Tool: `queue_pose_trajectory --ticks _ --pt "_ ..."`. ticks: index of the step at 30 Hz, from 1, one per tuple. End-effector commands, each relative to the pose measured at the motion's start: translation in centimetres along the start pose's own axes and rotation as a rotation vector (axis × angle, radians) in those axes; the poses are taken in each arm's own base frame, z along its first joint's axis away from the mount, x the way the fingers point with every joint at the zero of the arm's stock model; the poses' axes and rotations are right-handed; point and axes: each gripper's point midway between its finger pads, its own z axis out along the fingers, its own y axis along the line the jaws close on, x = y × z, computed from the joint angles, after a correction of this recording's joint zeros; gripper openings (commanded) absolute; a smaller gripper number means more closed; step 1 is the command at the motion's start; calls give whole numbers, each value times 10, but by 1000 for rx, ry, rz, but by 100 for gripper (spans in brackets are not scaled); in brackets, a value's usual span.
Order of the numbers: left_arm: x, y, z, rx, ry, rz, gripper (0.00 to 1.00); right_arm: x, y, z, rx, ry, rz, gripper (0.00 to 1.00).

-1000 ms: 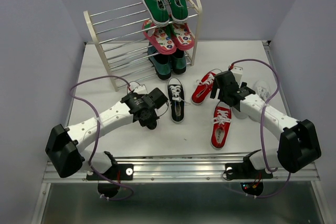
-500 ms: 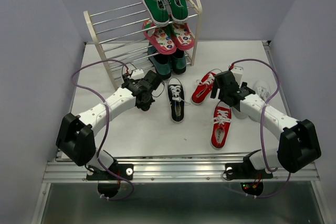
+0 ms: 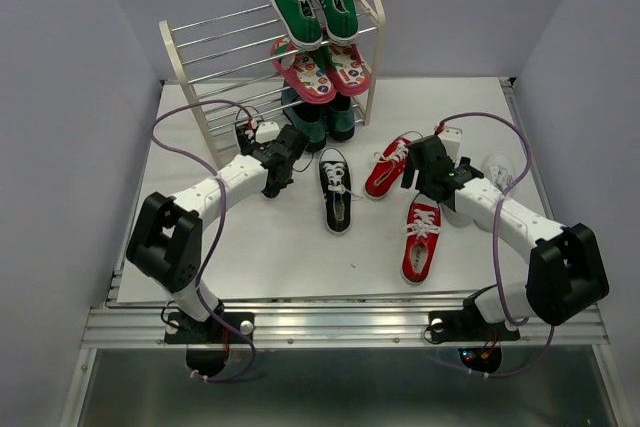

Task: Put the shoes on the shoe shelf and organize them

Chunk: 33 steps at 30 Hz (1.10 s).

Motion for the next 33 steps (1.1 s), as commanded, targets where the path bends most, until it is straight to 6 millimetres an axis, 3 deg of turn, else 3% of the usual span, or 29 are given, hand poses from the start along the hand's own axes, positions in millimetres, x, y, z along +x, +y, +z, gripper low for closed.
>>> queue_pose_trajectory --ticks 1,11,33 --pt "-63 -3 -11 -13 -191 -63 0 -15 -3 -5 12 -42 22 100" --pt "-86 -6 6 22 -207 -88 0 -12 -2 -6 1 -36 24 100" --pt "-125 21 34 -63 -217 -164 0 -17 -4 -10 -6 -66 41 100"
